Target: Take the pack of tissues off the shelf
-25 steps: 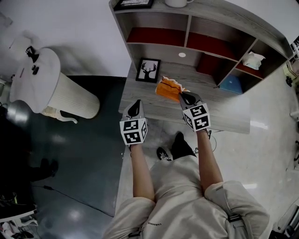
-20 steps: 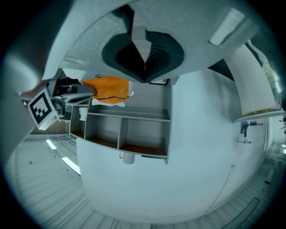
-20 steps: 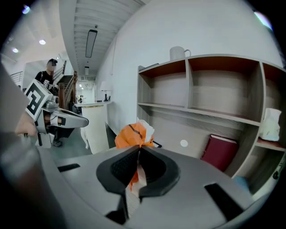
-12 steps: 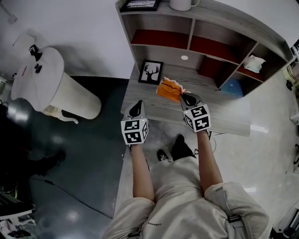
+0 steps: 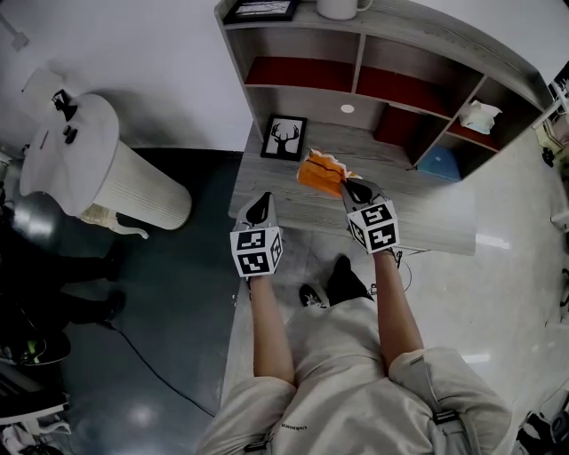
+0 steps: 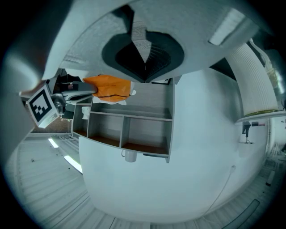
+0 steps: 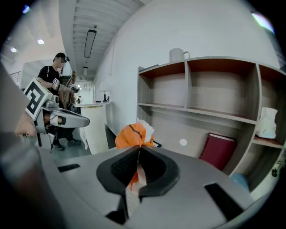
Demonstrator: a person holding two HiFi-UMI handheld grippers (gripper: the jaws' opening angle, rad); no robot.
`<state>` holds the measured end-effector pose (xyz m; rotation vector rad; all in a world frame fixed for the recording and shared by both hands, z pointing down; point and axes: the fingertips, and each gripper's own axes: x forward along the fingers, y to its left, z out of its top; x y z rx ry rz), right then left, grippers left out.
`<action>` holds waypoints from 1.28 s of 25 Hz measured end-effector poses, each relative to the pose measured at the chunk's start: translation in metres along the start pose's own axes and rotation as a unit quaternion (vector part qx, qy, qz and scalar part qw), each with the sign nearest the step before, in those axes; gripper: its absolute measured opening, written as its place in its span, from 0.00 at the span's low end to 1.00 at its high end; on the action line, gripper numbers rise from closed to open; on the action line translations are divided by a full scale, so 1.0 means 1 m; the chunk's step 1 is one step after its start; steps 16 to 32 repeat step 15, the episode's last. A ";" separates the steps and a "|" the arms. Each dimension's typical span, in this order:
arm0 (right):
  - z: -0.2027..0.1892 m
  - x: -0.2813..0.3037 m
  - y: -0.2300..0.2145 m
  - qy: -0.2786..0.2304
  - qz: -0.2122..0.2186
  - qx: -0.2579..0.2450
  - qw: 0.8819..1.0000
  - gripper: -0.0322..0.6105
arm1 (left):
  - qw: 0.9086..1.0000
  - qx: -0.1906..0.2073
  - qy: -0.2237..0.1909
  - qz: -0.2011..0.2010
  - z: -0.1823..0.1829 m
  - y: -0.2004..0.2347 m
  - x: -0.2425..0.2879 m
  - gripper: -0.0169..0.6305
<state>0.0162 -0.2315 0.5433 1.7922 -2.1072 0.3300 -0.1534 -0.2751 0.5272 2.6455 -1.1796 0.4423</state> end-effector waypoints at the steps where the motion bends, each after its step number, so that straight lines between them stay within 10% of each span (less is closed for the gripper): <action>1: 0.000 0.000 0.000 -0.001 0.000 0.001 1.000 0.08 | 1.000 0.000 0.000 -0.001 0.000 -0.001 0.000 0.04; 32: 0.002 0.002 0.016 -0.007 0.006 0.013 1.000 0.08 | 1.000 -0.004 -0.002 -0.003 -0.002 0.006 -0.006 0.04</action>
